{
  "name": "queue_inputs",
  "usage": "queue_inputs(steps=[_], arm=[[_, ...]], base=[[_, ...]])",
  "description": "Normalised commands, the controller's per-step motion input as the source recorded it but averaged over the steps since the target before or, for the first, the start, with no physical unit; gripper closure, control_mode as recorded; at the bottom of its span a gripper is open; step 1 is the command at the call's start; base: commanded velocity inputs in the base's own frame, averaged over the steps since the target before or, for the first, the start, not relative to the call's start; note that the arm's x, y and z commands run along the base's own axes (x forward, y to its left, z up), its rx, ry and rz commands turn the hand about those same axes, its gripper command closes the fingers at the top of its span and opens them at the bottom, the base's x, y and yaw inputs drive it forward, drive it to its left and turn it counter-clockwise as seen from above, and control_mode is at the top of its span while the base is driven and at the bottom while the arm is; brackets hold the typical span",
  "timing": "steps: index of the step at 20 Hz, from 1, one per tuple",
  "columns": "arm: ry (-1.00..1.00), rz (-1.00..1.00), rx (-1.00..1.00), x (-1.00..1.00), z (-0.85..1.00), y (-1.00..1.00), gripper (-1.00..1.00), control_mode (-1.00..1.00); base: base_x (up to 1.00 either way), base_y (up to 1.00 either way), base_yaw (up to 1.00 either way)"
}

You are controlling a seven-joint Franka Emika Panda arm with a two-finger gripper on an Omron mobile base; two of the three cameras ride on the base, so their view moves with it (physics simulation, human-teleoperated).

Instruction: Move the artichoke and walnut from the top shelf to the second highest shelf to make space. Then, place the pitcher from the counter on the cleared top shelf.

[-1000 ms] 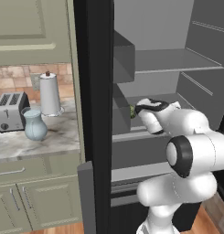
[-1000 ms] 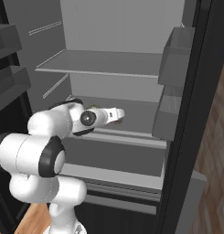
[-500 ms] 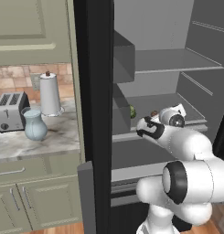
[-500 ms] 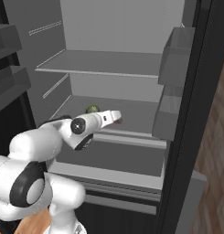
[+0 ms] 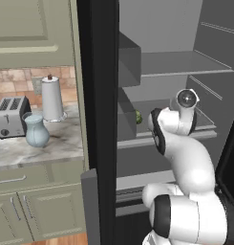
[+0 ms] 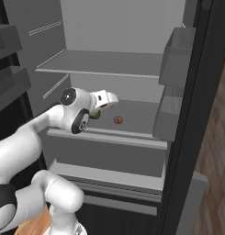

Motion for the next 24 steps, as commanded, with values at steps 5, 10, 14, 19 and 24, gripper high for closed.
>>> queue_inputs(steps=[5,10,14,19,24], arm=[[0.37,0.08,0.02,-0.46,0.35,0.21,-1.00,-1.00],[0.12,0.16,0.00,-0.85,-0.33,0.45,-1.00,-1.00],[-0.03,0.19,0.00,-0.90,-0.74,0.53,-1.00,-1.00],[-0.13,0.14,0.05,-0.85,-0.24,0.32,-1.00,-1.00],[-0.03,0.02,0.11,-0.63,0.56,0.01,-1.00,-1.00]], base=[[0.00,0.00,0.00],[0.00,0.00,0.00],[0.00,0.00,0.00],[0.00,0.00,0.00],[0.00,0.00,0.00]])
